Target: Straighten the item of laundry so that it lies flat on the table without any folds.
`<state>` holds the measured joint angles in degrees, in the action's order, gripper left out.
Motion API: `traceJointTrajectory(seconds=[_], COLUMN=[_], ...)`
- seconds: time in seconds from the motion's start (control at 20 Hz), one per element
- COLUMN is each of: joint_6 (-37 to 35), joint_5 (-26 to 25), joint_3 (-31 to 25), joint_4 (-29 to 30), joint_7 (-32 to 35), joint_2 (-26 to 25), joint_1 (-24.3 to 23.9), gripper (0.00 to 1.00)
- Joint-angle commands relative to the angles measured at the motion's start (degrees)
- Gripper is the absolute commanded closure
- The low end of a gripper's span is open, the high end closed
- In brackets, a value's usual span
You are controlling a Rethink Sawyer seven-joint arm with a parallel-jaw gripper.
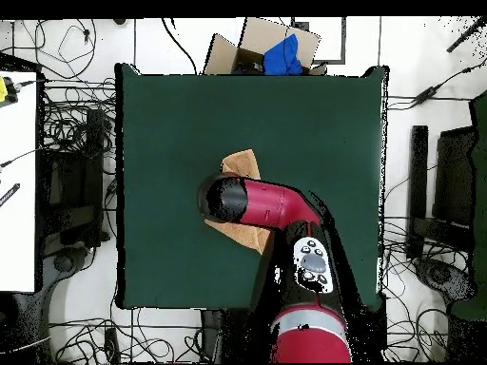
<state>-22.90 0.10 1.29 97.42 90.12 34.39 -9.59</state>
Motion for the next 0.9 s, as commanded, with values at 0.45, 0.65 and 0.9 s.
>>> traceJointTrajectory(seconds=[0.45, 0.65, 0.9], joint_6=[7.26, 8.5, 8.91], joint_5=[-0.09, -0.25, 0.08], joint_3=[-0.48, -0.83, -0.67], joint_4=[0.36, 0.67, 0.9], joint_7=[10.51, 10.17, 10.58], joint_2=[-4.34, -5.09, -5.5], joint_1=[-1.67, -2.21, -1.46], gripper=[0.0, 0.0, 0.0])
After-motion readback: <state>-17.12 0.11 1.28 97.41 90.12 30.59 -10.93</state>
